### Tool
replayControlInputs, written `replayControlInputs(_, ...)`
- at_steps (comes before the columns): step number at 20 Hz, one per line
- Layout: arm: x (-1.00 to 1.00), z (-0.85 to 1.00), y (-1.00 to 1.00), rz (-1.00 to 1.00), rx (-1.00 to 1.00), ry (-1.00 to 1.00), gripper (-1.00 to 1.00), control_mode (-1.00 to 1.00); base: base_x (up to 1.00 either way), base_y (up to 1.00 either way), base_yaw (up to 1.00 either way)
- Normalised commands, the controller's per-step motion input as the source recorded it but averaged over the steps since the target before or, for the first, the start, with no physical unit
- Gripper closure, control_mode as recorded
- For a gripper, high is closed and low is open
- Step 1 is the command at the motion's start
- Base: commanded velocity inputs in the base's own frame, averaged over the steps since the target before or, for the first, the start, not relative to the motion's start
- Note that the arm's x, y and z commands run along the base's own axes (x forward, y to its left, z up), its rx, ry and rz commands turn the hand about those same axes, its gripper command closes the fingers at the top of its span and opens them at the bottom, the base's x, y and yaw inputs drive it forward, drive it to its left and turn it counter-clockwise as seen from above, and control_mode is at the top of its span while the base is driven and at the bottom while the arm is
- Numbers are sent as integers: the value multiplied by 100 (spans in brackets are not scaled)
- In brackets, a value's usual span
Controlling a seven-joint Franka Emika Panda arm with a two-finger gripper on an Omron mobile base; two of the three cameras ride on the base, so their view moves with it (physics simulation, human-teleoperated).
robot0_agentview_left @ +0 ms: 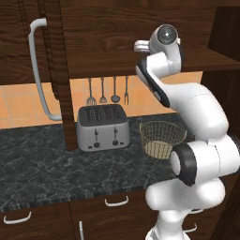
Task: Open the cabinet, pick up the bread from the cabinet and place it in the basket. Then move the basket to the dining counter.
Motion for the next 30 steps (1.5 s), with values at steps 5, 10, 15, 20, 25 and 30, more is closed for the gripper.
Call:
replayControlInputs(5,-100,22,1,0,0,10,100,-100,0,0,0)
replayControlInputs(10,-100,6,0,0,0,9,100,-100,0,0,0)
replayControlInputs(15,-100,-29,0,1,0,4,100,-100,0,0,0)
replayControlInputs(20,-100,-64,-6,0,5,5,100,-100,0,0,0)
replayControlInputs(25,-65,-76,-8,0,6,23,100,-100,0,0,0)
replayControlInputs(30,10,-65,-19,2,11,18,100,-100,0,0,0)
